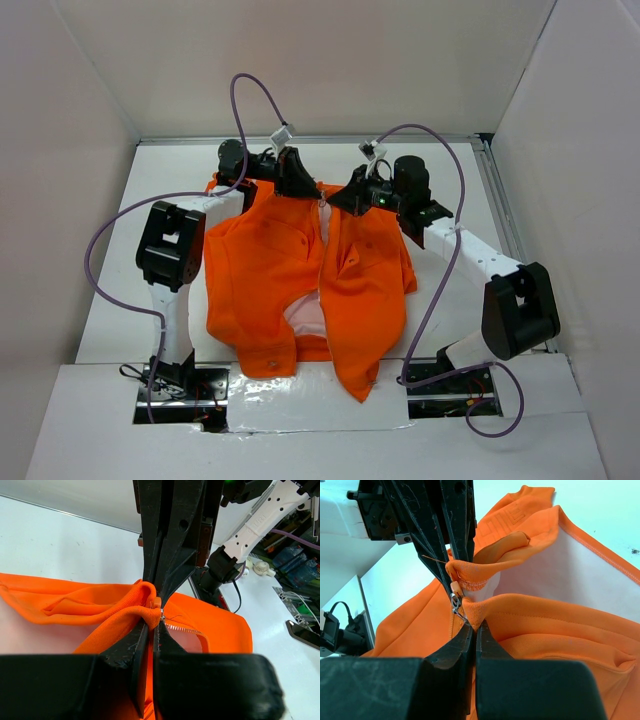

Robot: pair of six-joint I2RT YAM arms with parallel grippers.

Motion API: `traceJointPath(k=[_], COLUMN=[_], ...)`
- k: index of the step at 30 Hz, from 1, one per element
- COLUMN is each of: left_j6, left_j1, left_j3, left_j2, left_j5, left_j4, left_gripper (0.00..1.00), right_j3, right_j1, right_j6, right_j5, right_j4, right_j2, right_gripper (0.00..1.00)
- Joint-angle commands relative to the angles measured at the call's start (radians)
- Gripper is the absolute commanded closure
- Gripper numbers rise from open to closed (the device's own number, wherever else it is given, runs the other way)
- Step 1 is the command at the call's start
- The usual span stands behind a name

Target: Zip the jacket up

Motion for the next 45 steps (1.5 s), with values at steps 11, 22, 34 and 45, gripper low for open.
traceJointPath(k=[11,22,34,45], left_j6=[0.06,-0.014,-0.005,0.003], left_j1=[0.005,0.005,0.008,0.008], left_j3=[-0.014,0.016,0.012,0.003], left_j2=[-0.048,-0.01,-0.022,-0.026], left_j5=[0.0,-0.007,-0.01,-0.007], left_j4=[0.018,0.096,0.08,0.078], left_gripper=[1.0,1.0,1.0,1.0], right_j3=[0.018,-0.001,-0.007,0.032], right_j1=[-0.015,-0.024,-0.03,-0.018], right_j6=[0.019,0.03,0.016,0.016], right_j5=[-0.014,-0.04,-0.065,-0.073], right_j4=[0.083,0.066,0.064,0.05], right_j2=[-0.04,-0.048,-0.048,-0.02], right_gripper=[1.0,1.0,1.0,1.0])
